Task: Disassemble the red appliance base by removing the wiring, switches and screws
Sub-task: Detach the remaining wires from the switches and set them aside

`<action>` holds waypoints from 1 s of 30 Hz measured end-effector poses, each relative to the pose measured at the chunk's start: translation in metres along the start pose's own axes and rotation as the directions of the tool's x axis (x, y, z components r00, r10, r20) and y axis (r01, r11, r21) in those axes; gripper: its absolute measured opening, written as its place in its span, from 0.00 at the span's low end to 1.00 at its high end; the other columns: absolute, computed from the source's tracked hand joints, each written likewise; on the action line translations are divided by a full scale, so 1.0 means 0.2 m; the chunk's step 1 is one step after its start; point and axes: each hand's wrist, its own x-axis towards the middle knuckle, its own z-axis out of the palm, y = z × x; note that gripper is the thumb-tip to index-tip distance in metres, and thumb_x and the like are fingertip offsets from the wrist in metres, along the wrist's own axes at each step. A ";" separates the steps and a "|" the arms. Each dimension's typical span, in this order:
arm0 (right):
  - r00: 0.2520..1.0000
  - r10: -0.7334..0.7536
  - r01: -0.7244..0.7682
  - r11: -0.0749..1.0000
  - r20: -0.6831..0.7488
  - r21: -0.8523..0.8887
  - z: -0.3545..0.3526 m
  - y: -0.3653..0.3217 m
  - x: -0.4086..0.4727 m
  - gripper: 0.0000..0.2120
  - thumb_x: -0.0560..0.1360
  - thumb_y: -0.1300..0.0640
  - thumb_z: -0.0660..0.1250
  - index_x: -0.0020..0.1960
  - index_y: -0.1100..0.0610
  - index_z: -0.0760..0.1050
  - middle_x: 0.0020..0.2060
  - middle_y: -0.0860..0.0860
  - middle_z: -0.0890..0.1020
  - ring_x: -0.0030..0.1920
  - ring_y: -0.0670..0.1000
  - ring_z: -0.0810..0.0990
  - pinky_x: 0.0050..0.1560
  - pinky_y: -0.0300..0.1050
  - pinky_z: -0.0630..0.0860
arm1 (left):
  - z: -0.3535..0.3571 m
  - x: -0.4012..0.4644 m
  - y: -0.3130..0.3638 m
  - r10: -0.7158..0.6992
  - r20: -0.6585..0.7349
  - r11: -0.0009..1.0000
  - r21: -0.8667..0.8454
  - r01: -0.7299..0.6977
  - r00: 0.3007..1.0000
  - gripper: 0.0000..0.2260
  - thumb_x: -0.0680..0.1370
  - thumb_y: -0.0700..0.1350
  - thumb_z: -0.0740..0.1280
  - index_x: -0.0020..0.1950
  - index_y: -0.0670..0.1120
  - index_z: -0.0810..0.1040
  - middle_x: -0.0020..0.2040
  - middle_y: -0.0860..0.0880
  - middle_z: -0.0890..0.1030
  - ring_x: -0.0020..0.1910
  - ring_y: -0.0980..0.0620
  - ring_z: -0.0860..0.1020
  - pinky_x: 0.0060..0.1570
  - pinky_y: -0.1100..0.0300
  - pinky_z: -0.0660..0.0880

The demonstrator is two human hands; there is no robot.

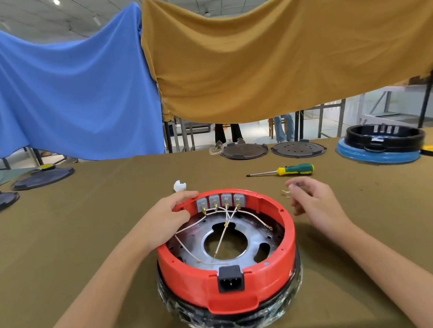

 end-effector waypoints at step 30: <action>0.993 -0.118 0.116 0.990 0.012 0.085 -0.03 -0.04 -0.05 0.06 0.77 0.61 0.70 0.54 0.54 0.77 0.42 0.54 0.83 0.43 0.52 0.82 0.44 0.42 0.80 | -0.01 -0.01 0.01 0.030 0.008 0.996 0.087 -0.030 1.000 0.24 0.77 0.35 0.60 0.70 0.55 0.73 0.62 0.53 0.78 0.56 0.54 0.78 0.59 0.59 0.73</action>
